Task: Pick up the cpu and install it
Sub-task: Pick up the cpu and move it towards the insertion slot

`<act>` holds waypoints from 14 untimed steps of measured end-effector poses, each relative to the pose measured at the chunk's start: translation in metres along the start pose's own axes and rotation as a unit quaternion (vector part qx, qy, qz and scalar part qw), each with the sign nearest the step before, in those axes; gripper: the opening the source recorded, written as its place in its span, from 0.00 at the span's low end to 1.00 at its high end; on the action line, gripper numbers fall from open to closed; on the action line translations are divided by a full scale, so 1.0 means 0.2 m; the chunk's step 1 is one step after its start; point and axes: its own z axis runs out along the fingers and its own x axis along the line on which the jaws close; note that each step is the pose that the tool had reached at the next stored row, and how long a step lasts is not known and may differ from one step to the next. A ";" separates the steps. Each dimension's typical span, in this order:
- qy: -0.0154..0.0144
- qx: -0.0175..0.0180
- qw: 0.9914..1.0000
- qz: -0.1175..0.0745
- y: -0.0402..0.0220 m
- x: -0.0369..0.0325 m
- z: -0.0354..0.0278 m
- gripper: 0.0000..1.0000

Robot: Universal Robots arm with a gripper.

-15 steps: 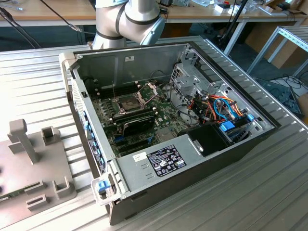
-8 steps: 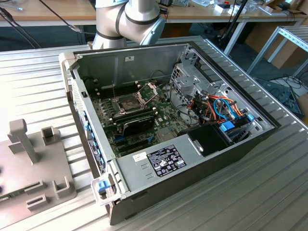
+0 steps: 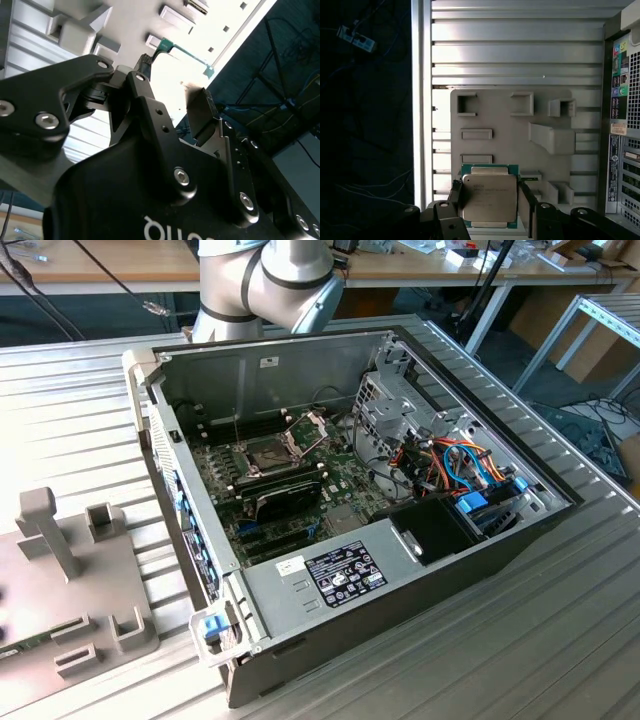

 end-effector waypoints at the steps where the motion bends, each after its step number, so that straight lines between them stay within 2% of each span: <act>1: 0.000 0.000 1.000 0.000 0.000 -0.011 0.000 0.54; 3: 0.000 0.000 1.000 0.000 0.000 -0.045 -0.002 0.54; 14: 0.000 0.000 1.000 0.000 0.000 -0.181 -0.006 0.54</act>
